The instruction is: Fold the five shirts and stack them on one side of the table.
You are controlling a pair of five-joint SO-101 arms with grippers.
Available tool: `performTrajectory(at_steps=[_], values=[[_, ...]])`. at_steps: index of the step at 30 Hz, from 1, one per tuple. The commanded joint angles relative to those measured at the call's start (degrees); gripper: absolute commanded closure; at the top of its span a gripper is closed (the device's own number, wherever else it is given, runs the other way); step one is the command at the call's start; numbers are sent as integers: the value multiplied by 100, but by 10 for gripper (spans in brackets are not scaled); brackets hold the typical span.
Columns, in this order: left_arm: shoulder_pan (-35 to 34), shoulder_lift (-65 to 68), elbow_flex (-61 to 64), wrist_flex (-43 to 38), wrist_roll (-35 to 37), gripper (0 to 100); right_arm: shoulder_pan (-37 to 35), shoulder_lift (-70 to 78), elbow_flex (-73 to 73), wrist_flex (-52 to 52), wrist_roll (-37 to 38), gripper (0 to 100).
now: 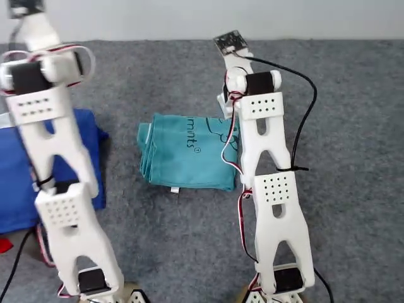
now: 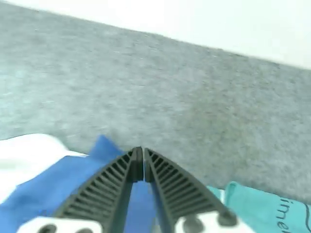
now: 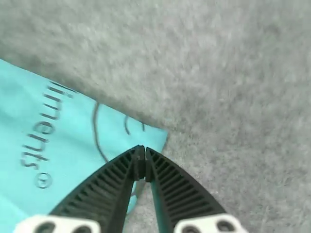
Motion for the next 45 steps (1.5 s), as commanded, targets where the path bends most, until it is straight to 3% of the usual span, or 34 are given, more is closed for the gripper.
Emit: performTrajectory(at_steps=[1,9,16,18,23,26,40,42,45], values=[[-255,-1380,910,132,-378,987,-154,-804,44,277,-26,983],[-791,-3824,3688,97,-1090,987,-136,-2800,3033,268,-114,983],[-1178,-5081,5209,97,-1415,986,-268,-4303,5398,259,-668,980],[-1257,-5284,5411,97,-1415,986,-365,-4576,6048,259,-686,940],[-1292,-5565,5666,97,-1398,985,-716,-4708,7103,242,-976,727],[-1292,-5626,5745,97,-1389,985,-910,-4418,7200,75,-1301,675],[-1301,-6136,6334,97,-1389,985,-1068,-2571,7191,-1490,-1723,686],[-1301,-6180,6422,97,-1389,985,-1068,-2440,7191,-1464,-1705,742],[-1301,-6224,6527,97,-1380,985,-1042,-2378,7191,-1376,-1697,930]])
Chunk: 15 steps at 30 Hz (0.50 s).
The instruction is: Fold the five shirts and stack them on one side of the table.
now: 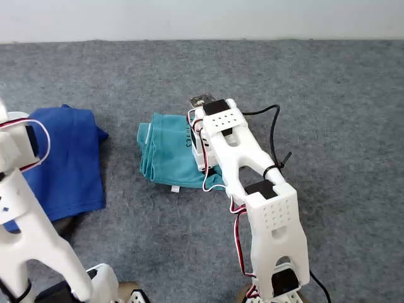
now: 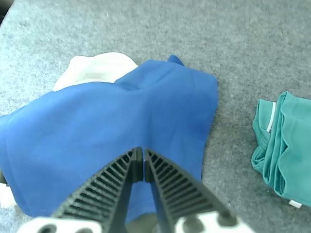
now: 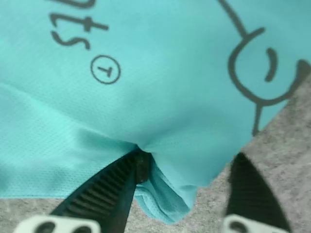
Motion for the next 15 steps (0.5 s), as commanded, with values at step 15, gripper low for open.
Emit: performTrajectory(at_steps=[15], values=[[-44,-299,-13,97,-44,985,462,-312,62,1569,1767,988]])
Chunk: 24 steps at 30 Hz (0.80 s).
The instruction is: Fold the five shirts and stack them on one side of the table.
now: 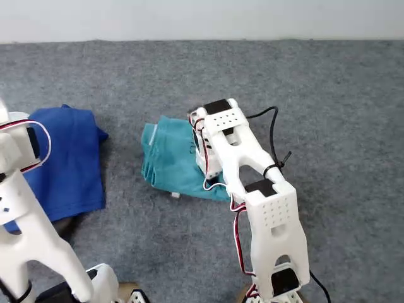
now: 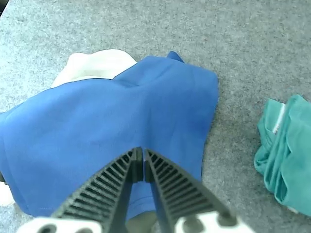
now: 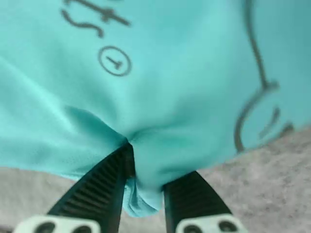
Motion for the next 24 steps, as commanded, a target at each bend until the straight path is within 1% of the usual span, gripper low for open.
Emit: performTrajectory(at_steps=[1,3,5,10,12,14,17,20,24], values=[[-44,-334,-48,97,-44,985,549,-488,141,444,695,988],[-35,-501,-40,97,-44,985,1024,-778,264,444,1292,988],[-35,-624,-31,97,-62,985,1534,-1007,360,444,2171,988],[-35,-818,-31,97,-70,985,2695,-1033,360,347,4941,988],[-35,-879,-31,97,-70,985,3020,-989,352,-57,5960,988],[-35,-976,-31,97,-70,985,3240,-954,246,-743,6629,988],[-26,-1178,-31,97,-79,985,3354,-919,-97,-1947,7218,988],[-26,-1380,-31,97,-79,985,3248,-919,-176,-2914,7341,988],[-35,-1574,-31,97,-79,985,2976,-919,-158,-3108,7332,983]])
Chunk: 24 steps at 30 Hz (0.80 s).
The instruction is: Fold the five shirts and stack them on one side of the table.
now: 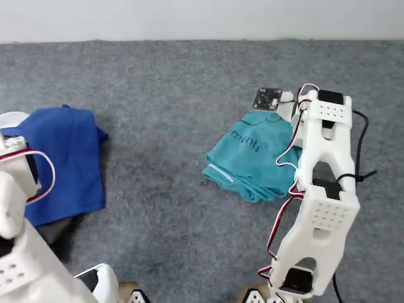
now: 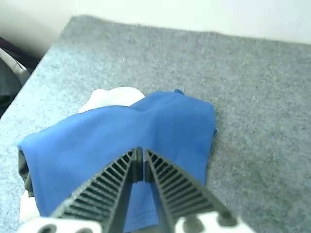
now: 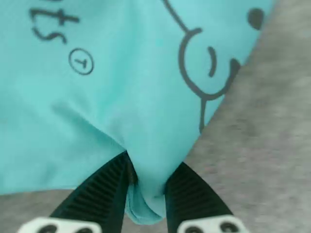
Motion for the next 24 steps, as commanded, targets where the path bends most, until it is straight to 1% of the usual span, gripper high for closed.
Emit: performTrajectory(at_steps=[1,3,4,8,9,11,15,18,20,22,23,24], values=[[-35,-202,-31,97,-44,985,-251,-259,-264,-224,70,982],[-35,-299,-22,105,-44,985,-268,-303,-281,-224,-97,959],[-35,-343,-22,105,-44,985,-251,-312,-290,-224,-360,928],[-35,-492,-22,105,-44,985,-127,-673,-316,13,-1855,775],[-35,-510,-22,105,-44,985,-119,-813,-316,189,-2163,747],[-35,-527,-13,105,-44,985,-136,-1130,-316,664,-2655,730],[-44,-536,259,105,-44,985,-453,-1701,-316,1895,-3560,732],[-44,-536,409,105,-44,985,-901,-1947,-316,2897,-4114,757],[-44,-536,418,105,-44,986,-1200,-1965,-299,3301,-4360,838],[-44,-536,418,105,-44,986,-1376,-1956,-114,3301,-4563,957],[-44,-536,418,105,-44,986,-1411,-1956,26,3275,-4659,998],[-44,-536,418,105,-44,986,-1411,-1956,167,3266,-4756,978]])
